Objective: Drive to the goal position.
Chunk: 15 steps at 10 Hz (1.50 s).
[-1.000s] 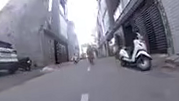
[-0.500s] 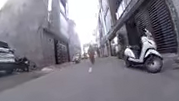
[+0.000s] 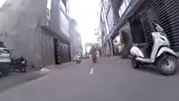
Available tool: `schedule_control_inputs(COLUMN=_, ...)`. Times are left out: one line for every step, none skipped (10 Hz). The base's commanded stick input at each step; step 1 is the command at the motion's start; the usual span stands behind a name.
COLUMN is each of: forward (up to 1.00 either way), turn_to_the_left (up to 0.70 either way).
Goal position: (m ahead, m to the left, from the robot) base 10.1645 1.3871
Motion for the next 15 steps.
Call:
schedule_control_inputs(forward=1.00, turn_to_the_left=0.00)
schedule_control_inputs(forward=1.00, turn_to_the_left=0.00)
schedule_control_inputs(forward=1.00, turn_to_the_left=0.00)
schedule_control_inputs(forward=1.00, turn_to_the_left=0.00)
schedule_control_inputs(forward=1.00, turn_to_the_left=0.00)
schedule_control_inputs(forward=1.00, turn_to_the_left=0.00)
schedule_control_inputs(forward=1.00, turn_to_the_left=0.00)
schedule_control_inputs(forward=1.00, turn_to_the_left=0.00)
schedule_control_inputs(forward=1.00, turn_to_the_left=0.00)
schedule_control_inputs(forward=1.00, turn_to_the_left=0.00)
schedule_control_inputs(forward=1.00, turn_to_the_left=0.00)
schedule_control_inputs(forward=1.00, turn_to_the_left=0.00)
schedule_control_inputs(forward=1.00, turn_to_the_left=0.00)
schedule_control_inputs(forward=1.00, turn_to_the_left=0.00)
schedule_control_inputs(forward=1.00, turn_to_the_left=0.00)
